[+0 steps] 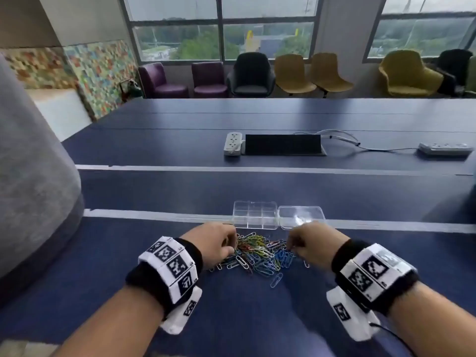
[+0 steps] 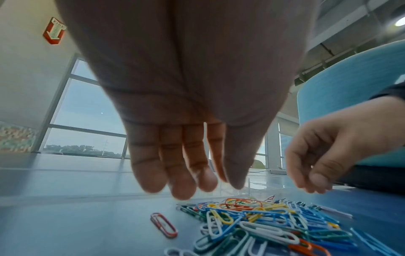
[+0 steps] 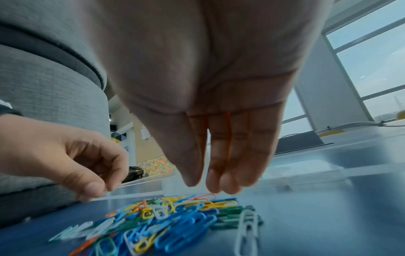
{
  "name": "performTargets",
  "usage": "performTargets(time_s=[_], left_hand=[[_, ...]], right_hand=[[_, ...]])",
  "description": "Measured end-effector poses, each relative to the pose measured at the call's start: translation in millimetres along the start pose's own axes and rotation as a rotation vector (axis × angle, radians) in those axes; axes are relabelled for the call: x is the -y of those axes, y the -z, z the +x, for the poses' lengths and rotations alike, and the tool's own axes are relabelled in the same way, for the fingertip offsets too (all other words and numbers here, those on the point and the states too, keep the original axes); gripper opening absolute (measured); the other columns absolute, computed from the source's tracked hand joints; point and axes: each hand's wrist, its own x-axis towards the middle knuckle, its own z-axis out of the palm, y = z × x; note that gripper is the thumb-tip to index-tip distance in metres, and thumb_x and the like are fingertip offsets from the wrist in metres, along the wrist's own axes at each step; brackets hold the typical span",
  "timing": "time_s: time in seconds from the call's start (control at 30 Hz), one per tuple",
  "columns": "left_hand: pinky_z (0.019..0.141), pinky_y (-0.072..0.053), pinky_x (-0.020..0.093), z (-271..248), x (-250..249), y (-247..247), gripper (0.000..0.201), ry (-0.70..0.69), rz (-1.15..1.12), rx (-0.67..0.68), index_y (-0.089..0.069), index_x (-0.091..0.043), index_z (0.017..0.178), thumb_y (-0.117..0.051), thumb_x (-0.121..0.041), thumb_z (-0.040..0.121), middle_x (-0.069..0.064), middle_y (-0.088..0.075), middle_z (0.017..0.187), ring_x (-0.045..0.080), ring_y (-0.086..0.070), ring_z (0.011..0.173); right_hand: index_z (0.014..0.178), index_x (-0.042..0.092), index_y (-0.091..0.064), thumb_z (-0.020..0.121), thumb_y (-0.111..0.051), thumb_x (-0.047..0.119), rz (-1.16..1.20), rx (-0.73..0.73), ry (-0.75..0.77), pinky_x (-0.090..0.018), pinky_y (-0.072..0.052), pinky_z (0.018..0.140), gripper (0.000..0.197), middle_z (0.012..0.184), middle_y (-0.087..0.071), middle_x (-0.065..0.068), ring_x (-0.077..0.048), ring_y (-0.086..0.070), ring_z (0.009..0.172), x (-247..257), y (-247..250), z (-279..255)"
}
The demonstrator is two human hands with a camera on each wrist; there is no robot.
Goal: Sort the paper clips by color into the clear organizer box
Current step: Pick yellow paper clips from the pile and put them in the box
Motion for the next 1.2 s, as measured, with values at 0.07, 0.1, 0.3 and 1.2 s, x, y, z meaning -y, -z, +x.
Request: performTargets(time_s=[0.07,0.1,0.3,1.2], left_hand=[[0.076,-0.044,0.022,9,5,-2,0.010,0.004,-0.014,-0.028,-0.063,-0.020,0.098,-0.059,-0.024,0.090,-0.006,-0.060,0.088,0.011,-0.055,0.081],[0.076,-0.044,0.022,12,7,-4,0.010,-0.006,-0.017,-0.021,-0.063,-0.020,0.098,-0.059,-0.025,0.090,-0.007,-0.059,0.087,0.011,-0.054,0.080],[0.077,-0.047,0.025,31,-9,-3,0.008,-0.126,-0.003,0.034,-0.065,-0.025,0.093,-0.062,-0.029,0.087,-0.007,-0.061,0.088,0.011,-0.055,0.082],[0.075,-0.047,0.023,37,-7,-14,0.005,-0.218,-0.010,0.031,-0.072,-0.021,0.080,-0.067,-0.020,0.079,-0.009,-0.061,0.083,0.008,-0.054,0.078]], right_hand=[[0.107,0.019,-0.071,0.089,-0.048,0.007,0.035,0.000,0.007,-0.017,-0.043,0.088,0.031,0.111,-0.071,0.003,-0.014,-0.062,0.106,-2,-2,14],[0.106,0.020,-0.072,0.088,-0.048,0.005,0.033,0.020,0.023,-0.018,-0.044,0.087,0.032,0.110,-0.071,0.003,-0.014,-0.063,0.104,-2,-5,18],[0.104,0.022,-0.069,0.081,-0.059,0.010,-0.052,0.139,0.112,-0.017,-0.034,0.072,0.028,0.103,-0.069,0.002,-0.018,-0.061,0.098,-8,-18,24],[0.089,0.022,-0.068,0.079,-0.059,0.012,0.030,0.176,0.280,-0.030,-0.048,0.079,0.017,0.094,-0.069,0.005,-0.016,-0.057,0.087,15,-37,-1]])
